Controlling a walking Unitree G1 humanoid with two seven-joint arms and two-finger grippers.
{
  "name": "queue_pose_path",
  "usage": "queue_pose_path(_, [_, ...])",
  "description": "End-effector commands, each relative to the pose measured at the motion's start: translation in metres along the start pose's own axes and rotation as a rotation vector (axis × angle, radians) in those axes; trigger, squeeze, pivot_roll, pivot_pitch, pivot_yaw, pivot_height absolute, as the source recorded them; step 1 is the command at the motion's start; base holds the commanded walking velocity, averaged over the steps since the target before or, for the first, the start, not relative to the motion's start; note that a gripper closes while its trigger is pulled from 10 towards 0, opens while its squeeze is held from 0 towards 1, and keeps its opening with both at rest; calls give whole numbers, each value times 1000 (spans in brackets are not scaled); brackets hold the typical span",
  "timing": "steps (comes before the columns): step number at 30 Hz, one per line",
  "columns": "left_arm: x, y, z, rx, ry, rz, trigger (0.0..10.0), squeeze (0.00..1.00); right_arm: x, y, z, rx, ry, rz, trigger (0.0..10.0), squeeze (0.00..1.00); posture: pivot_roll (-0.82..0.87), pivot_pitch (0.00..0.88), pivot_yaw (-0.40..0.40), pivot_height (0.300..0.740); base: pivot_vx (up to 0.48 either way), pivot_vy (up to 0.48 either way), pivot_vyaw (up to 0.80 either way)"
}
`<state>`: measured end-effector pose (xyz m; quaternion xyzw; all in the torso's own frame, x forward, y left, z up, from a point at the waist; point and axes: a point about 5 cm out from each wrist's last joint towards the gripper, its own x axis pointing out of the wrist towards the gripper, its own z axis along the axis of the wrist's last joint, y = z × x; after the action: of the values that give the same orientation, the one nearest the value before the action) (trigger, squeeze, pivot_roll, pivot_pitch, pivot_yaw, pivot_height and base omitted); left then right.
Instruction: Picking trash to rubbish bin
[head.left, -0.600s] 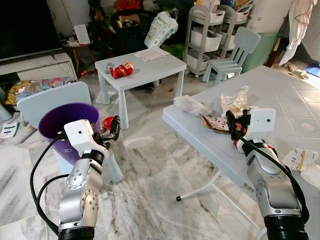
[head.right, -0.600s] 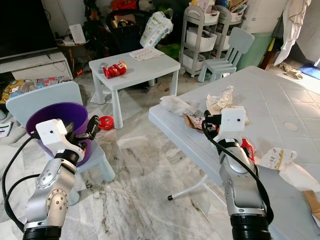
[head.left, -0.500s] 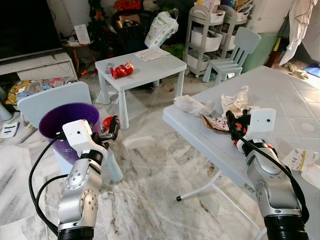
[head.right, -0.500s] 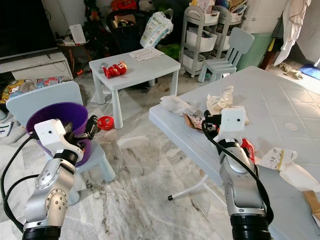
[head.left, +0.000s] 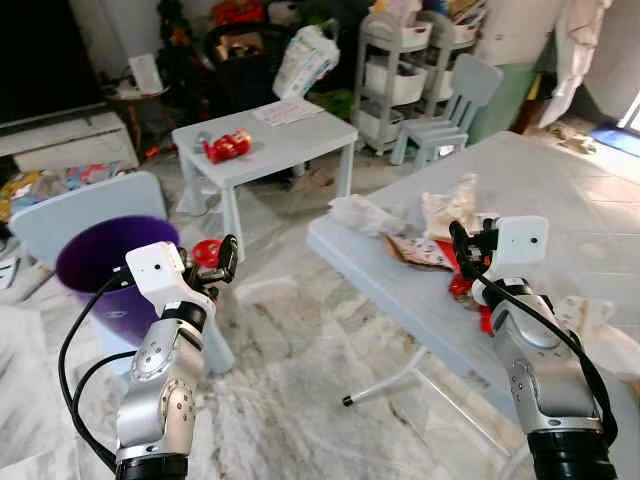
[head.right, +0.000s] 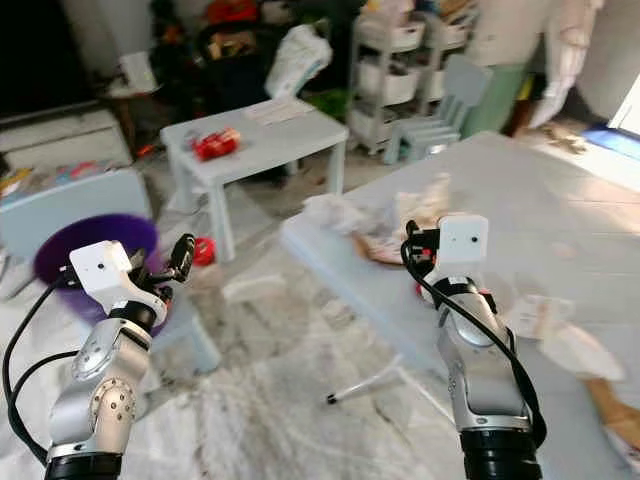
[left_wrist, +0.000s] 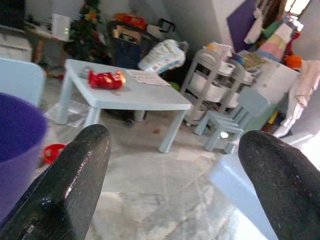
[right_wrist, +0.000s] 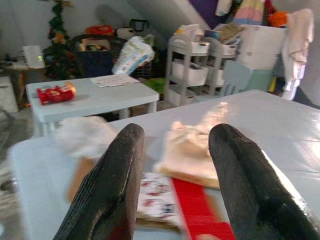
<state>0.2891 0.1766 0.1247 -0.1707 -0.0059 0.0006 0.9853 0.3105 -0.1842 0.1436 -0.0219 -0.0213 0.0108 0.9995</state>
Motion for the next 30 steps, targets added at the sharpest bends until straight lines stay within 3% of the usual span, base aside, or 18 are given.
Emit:
queue_pose_path(1, [2,-2,-1,-2,5,-2,10000,0,2,-3,6,-15,-19,-3,10000,0,-27,0,-64,740,259,-259,0])
queue_pose_path(8, [2,-3,-3,-4,10,0,10000,0,2,-5,7,-25,-21,-1,10000,0,-35,0,-67,740,222,-272,0])
queue_pose_path(17, [5,0,-5,-42,33,49,10000,0,4,-3,8,-29,-21,8,10000,0,-30,0,-70,740,0,0,0])
queue_pose_path(30, [10,8,2,-52,20,81,10000,0,5,-5,8,-28,-15,-1,10000,0,-30,0,-70,740,0,0,-800])
